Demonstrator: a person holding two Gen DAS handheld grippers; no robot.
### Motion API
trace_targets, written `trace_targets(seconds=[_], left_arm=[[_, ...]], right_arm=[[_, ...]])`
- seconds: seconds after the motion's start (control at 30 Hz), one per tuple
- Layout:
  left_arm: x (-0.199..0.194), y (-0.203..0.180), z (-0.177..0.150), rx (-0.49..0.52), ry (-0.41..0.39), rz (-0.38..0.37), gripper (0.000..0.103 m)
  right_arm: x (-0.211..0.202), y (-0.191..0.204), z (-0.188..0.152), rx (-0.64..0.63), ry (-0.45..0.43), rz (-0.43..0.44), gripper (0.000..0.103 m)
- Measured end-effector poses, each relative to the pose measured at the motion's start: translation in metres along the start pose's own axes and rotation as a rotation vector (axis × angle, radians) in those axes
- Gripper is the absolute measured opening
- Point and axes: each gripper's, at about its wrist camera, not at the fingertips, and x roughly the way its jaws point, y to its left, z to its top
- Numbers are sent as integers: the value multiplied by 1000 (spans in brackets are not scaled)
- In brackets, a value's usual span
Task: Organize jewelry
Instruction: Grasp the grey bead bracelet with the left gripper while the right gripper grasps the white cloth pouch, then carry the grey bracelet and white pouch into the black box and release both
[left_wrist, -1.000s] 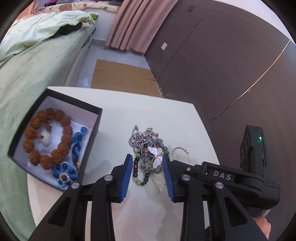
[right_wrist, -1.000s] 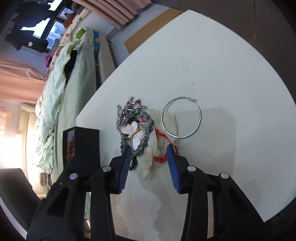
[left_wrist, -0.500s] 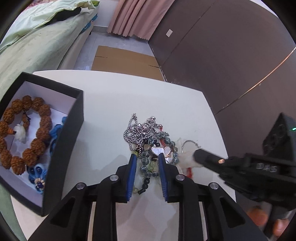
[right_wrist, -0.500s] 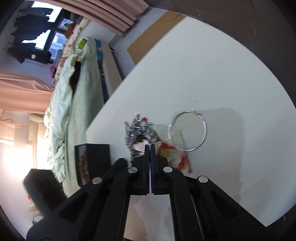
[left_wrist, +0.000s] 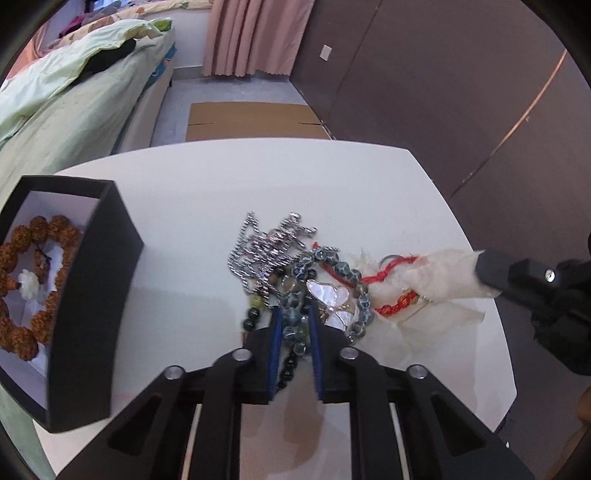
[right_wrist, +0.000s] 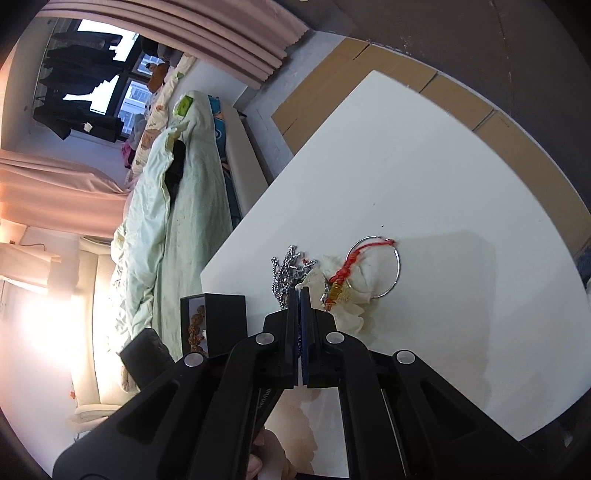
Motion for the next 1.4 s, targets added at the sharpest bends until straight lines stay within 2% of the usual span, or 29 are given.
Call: trace_targets(seconds=[0.1, 0.2, 0.3, 0.57, 1.03, 1.4], left_arm=[[-4, -2, -3, 3, -7, 10, 7], [-14, -1, -3, -9, -39, -32, 7], [-33, -5, -2, 9, -91, -53, 7], [-85, 2, 3, -4, -211, -92, 7], [-155, 53, 7, -99, -341, -139, 7], [-177, 95, 10, -187, -385, -107, 7]], right_arm=[[-6, 0, 0, 0, -6, 23, 3], [-13, 3, -2, -17, -15, 62, 3], [-21, 11, -3, -47, -34, 106, 3], [-28, 21, -10, -84, -59, 158, 3], [-22, 53, -27, -139, -100, 270, 3], [-4, 78, -45, -171, -77, 342, 3]])
